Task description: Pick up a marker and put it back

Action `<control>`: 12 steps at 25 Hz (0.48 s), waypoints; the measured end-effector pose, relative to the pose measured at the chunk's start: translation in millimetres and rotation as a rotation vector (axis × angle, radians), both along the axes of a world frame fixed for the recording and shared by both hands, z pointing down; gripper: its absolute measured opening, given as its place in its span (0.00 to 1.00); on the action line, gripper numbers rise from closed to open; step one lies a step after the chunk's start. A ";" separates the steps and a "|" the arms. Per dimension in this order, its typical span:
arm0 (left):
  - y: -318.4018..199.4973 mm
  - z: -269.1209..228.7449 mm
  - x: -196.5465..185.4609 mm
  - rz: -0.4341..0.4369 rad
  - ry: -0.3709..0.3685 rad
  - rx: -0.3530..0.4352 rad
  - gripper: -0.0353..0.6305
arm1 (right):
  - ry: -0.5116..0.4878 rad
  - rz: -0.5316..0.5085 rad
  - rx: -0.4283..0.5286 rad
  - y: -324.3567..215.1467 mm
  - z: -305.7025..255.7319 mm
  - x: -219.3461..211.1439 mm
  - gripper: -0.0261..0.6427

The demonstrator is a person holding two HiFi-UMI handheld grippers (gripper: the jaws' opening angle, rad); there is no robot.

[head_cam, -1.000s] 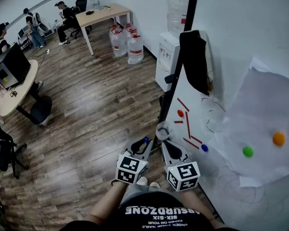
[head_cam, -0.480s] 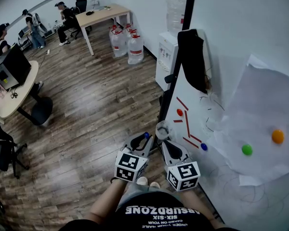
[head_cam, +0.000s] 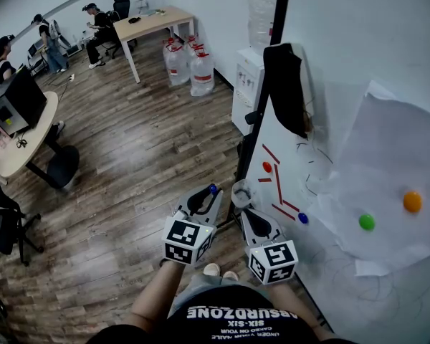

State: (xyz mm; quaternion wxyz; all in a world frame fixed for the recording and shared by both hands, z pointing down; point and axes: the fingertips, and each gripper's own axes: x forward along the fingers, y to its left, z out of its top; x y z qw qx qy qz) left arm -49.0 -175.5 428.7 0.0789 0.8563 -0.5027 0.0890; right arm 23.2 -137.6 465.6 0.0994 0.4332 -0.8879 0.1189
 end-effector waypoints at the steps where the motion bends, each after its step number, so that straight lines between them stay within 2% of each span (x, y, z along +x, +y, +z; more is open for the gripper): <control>1: -0.6 -0.8 -1.4 -0.003 0.000 0.002 0.17 | 0.000 0.000 0.000 -0.1 -0.2 0.3 0.04; 12: -4.5 -2.0 -4.3 -0.005 -0.002 -0.001 0.17 | 0.002 0.002 -0.002 -0.2 0.1 2.0 0.04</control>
